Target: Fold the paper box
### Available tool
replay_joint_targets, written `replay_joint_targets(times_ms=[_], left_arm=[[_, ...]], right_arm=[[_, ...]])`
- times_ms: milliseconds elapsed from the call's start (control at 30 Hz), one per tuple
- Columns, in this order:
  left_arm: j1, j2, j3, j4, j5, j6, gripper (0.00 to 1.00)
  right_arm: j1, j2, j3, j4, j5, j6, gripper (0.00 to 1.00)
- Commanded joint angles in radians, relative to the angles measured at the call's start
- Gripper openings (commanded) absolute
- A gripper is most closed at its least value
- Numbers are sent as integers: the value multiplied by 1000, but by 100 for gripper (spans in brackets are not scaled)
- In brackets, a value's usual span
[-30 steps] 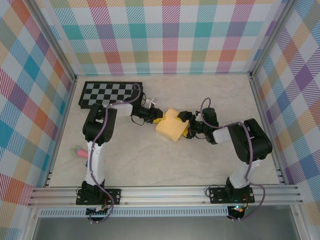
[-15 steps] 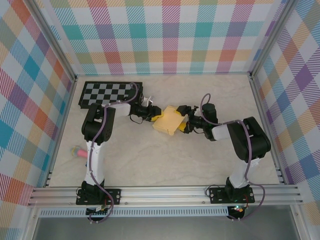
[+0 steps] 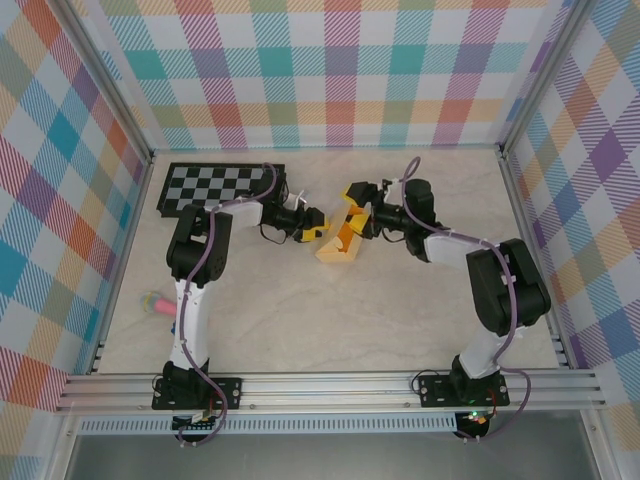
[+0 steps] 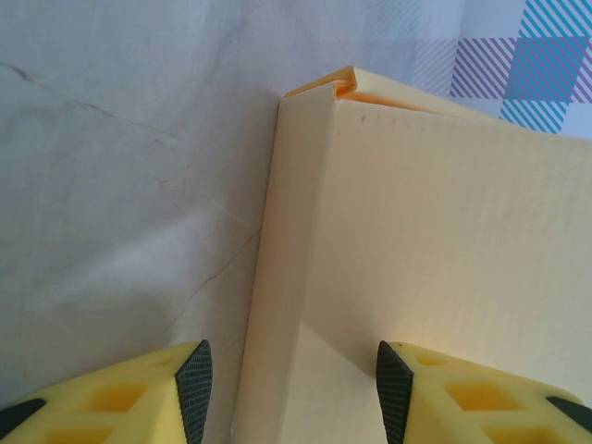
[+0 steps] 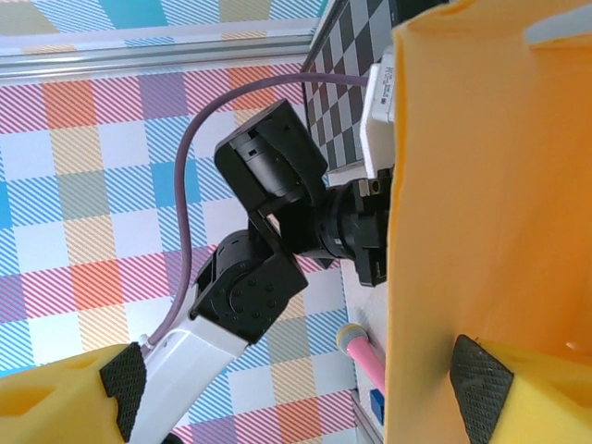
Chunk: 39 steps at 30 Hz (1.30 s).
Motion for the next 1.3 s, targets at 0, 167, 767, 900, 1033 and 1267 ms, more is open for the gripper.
replay_joint_targets(times_ms=[0,167,767,900,1033,1267], left_arm=[[-3,89,-5,-32,-67,26,52],[9,63,-22,-40,-78,43,52],[7,-35,3,-179,-164,143,52],[-9,-50,37,-225,-196,179,52],[-30,-67,64,-276,-251,219,52],[-67,-61,113,-362,-341,284,53]], right_arm=[[13,58,52,-59,-23,-55,87],[30,98,96,-48,-24,-46,86],[-12,-142,32,-635,83,-408,86],[-54,-200,24,-785,87,-478,86],[-104,-257,43,-970,123,-558,86],[-170,-287,34,-1103,159,-642,87]])
